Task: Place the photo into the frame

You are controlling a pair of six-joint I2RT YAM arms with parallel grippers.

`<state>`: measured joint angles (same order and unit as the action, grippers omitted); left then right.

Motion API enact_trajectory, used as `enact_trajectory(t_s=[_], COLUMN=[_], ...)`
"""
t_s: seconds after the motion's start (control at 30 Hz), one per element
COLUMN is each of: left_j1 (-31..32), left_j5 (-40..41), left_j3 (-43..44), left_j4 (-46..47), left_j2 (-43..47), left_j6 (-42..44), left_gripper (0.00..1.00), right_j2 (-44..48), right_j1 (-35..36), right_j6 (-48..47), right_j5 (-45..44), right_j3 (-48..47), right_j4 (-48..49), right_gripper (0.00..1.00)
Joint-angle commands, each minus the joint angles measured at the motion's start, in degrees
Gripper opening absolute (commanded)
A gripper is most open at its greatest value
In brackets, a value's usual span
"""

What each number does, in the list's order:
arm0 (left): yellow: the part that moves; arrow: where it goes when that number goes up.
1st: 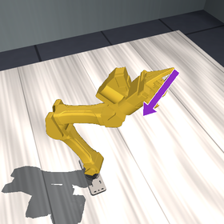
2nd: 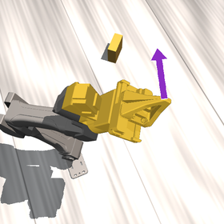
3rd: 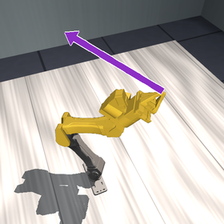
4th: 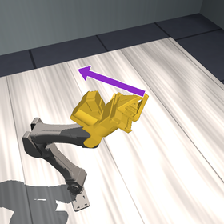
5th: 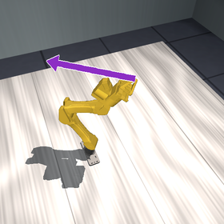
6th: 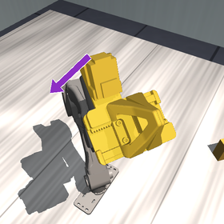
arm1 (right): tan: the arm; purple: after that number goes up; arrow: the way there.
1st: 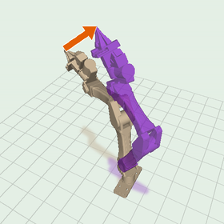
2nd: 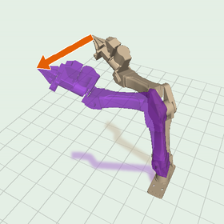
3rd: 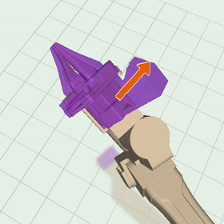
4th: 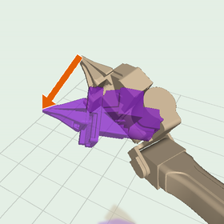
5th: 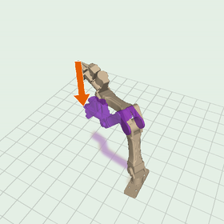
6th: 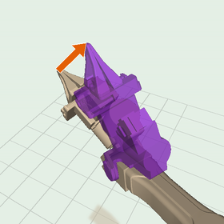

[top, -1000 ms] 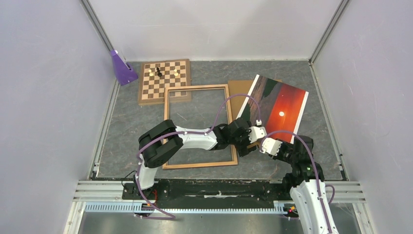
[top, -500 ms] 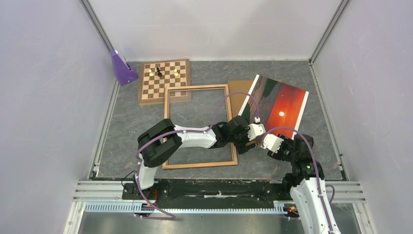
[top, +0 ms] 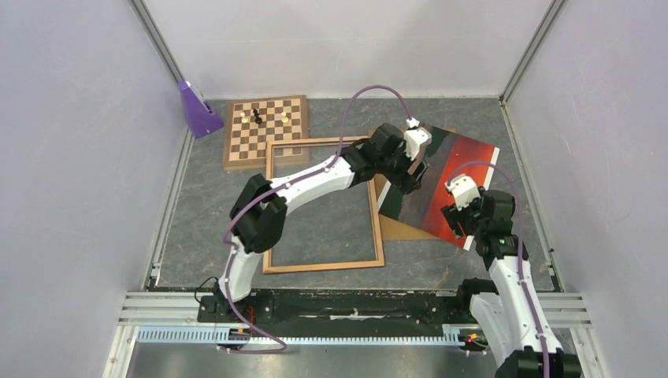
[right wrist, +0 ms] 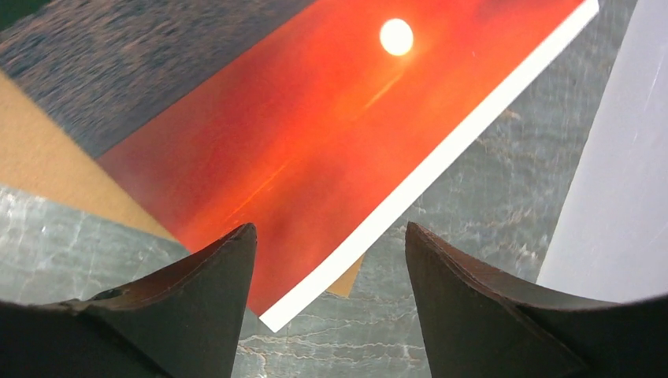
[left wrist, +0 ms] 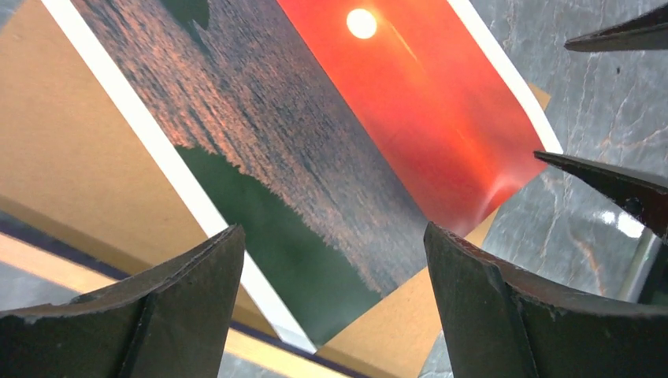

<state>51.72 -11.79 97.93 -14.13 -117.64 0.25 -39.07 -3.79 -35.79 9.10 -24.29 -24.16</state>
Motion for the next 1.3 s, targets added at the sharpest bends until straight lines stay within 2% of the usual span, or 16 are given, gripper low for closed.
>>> enact_trajectory(t_s=[0.0, 0.1, 0.23, 0.37, 0.5, 0.9, 1.27], left_j1=[-1.16, -1.86, -2.91, -3.86, -4.26, -5.05, -5.14], left_j5=[-2.40, -1.86, -1.13, -0.86, -1.82, 1.97, 4.57], left_j3=[8.76, 15.33, 19.60, 20.36, 20.39, 23.18, 33.35], left_j4=[-10.65, -15.05, -17.49, -17.38, -17.42, -19.37, -25.80], left_j2=[-8.31, -12.71, -16.61, -17.76, -17.75, -20.05, -28.10], left_j6=[-7.97, -9.86, -12.36, -12.74, -11.84, -9.48, -11.45], left_gripper=[0.90, 0.90, 0.89, 0.89, 0.89, 0.90, 0.90], right_j2=[-3.83, -6.46, -10.36, -16.40, -21.13, -33.60, -38.73], right_j1=[-2.32, -4.70, -10.23, -16.66, -20.11, -22.83, -25.70], right_j6=[12.24, 15.23, 17.05, 18.20, 19.16, 21.77, 21.59], right_j5=[-5.04, -4.61, -2.12, 2.50, 5.48, 8.96, 10.09], right_j3=[-3.66, -4.47, -5.54, -6.81, -7.08, -6.56, -6.81], right_j4=[5.06, 5.66, 6.57, 6.67, 8.27, 13.63, 15.10], right_gripper=[0.73, 0.73, 0.73, 0.73, 0.72, 0.71, 0.65])
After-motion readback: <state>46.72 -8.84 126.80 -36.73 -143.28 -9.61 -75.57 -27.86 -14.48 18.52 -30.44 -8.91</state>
